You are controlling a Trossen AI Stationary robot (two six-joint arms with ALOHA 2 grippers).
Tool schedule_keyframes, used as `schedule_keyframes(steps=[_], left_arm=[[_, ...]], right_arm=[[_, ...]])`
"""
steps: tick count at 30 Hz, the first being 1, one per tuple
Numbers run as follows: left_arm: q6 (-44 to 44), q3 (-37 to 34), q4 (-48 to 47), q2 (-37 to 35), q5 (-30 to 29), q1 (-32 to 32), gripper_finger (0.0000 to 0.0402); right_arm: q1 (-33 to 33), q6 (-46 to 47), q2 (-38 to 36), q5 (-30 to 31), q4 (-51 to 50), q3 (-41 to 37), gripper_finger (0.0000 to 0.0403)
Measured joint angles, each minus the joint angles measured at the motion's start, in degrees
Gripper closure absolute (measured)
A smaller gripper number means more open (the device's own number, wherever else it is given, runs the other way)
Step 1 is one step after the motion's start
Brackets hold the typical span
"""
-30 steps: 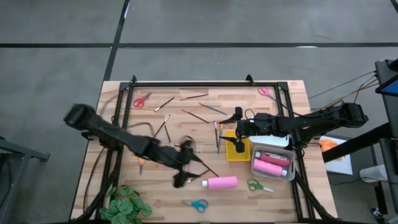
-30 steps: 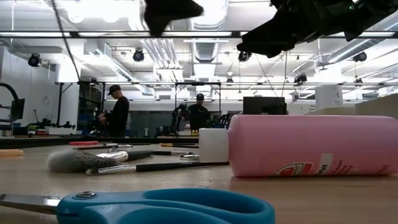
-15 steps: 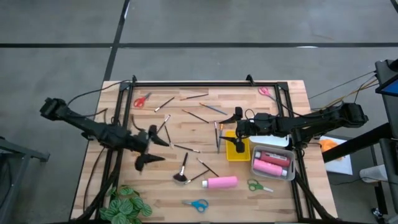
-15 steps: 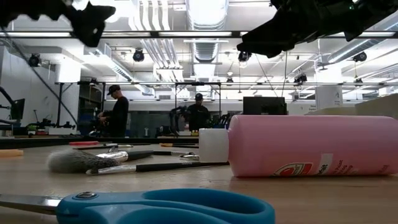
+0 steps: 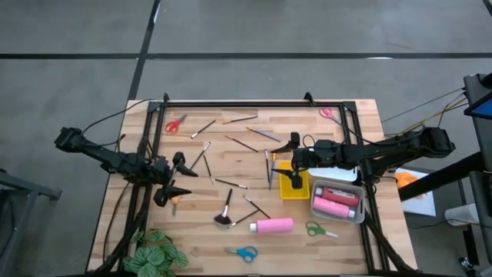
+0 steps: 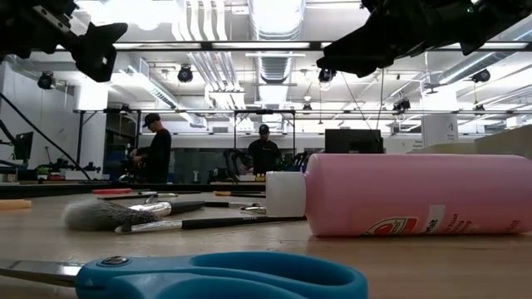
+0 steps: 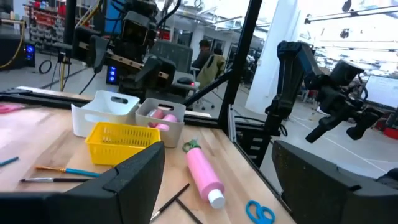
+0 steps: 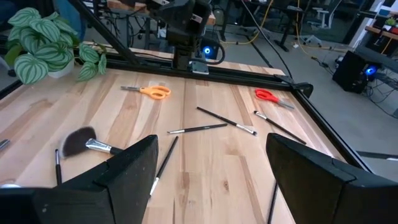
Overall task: Pick & Place Paint Supplies
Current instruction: Put the pink paint bottle into the gray bin
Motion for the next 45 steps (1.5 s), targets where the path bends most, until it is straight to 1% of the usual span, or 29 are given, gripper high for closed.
schedule_keyframes(steps=[4, 8, 15, 26, 45], left_arm=[[-0.5, -0.1, -3.0, -0.1, 0.0, 0.0, 0.0101], [-3.8, -0.1, -6.1, -0.1, 0.0, 0.0, 0.0101], [-4.2, -0.1, -11.3, -0.1, 0.0, 0.0, 0.0101], [-4.2, -0.1, -23.7, -0.1, 0.0, 0.0, 0.0101], [-4.2, -0.1, -25.0, -0.1, 0.0, 0.0, 0.0101]], right_arm=[[0.0, -0.1, 0.0, 0.0, 0.0, 0.0, 0.0106], [0.0, -0.1, 0.0, 0.0, 0.0, 0.0, 0.0106], [0.0, 0.1, 0.0, 0.0, 0.0, 0.0, 0.0106], [0.0, 0.0, 0.0, 0.0, 0.0, 0.0, 0.0106], [0.0, -0.1, 0.0, 0.0, 0.4, 0.0, 0.0106]])
